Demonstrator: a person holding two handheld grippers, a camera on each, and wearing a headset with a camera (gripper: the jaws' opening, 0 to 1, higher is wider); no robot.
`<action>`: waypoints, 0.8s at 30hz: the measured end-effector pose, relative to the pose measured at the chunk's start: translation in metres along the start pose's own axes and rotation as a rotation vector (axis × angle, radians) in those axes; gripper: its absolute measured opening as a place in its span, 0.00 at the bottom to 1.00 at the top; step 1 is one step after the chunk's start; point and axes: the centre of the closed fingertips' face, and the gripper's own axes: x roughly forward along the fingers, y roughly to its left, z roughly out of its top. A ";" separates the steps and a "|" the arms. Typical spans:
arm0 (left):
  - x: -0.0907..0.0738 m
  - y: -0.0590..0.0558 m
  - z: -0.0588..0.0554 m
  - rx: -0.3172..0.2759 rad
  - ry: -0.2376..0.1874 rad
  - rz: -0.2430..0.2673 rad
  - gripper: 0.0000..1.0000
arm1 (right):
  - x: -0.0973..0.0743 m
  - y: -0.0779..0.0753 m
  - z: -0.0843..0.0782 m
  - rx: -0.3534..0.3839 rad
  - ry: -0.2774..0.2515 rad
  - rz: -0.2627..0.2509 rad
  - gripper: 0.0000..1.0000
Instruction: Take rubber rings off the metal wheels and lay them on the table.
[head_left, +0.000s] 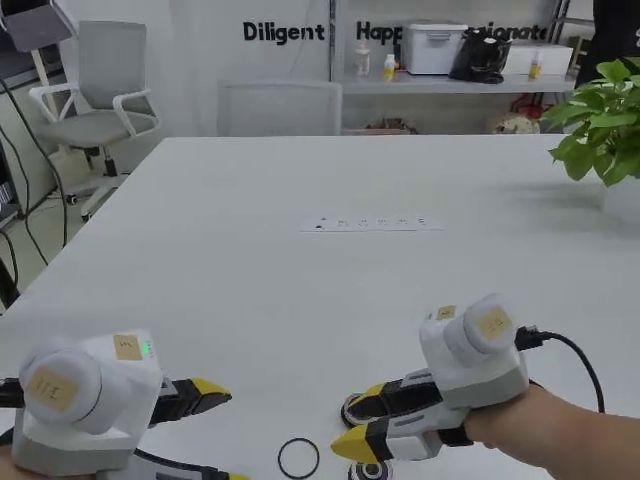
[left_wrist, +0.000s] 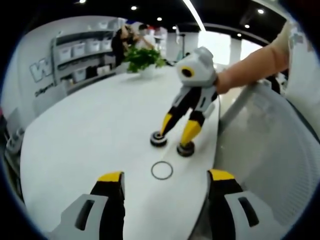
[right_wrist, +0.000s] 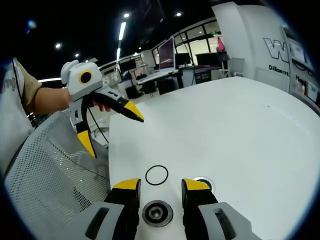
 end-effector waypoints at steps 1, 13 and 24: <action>0.001 0.000 0.001 0.001 -0.001 -0.001 0.68 | -0.002 -0.001 -0.001 0.000 0.000 -0.001 0.31; 0.014 -0.001 0.012 0.050 0.004 -0.027 0.65 | -0.024 -0.002 -0.024 -0.030 0.049 0.004 0.34; 0.031 -0.005 0.017 0.071 0.019 -0.062 0.63 | -0.027 -0.001 -0.037 -0.053 0.077 0.014 0.33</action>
